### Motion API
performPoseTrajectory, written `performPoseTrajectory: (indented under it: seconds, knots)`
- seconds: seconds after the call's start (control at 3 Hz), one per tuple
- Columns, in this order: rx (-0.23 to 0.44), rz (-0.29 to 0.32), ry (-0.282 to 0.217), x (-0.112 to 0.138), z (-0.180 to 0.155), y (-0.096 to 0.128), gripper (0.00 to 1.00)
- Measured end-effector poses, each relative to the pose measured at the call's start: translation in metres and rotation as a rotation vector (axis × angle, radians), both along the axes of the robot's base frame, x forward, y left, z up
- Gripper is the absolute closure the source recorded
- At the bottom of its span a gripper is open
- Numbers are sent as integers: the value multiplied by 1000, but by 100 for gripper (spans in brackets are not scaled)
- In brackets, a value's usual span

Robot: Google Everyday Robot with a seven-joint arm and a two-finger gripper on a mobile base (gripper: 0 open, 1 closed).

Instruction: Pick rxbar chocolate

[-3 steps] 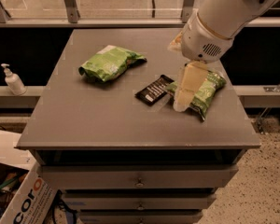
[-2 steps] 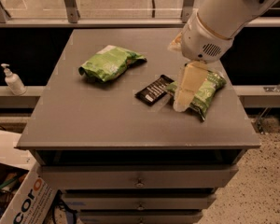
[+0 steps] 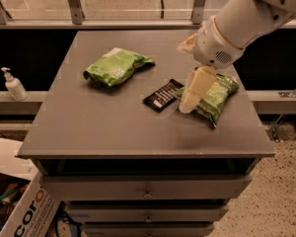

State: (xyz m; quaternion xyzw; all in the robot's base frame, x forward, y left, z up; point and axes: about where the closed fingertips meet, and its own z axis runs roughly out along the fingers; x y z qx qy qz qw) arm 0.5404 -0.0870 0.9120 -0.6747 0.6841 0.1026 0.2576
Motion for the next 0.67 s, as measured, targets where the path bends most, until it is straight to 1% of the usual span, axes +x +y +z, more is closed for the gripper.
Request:
performPoseTrajectory:
  seconds: [0.33,0.67]
  knots:
    - [27,0,-17,26,-12,12,0]
    - [36,-4,2,53,-30,27,0]
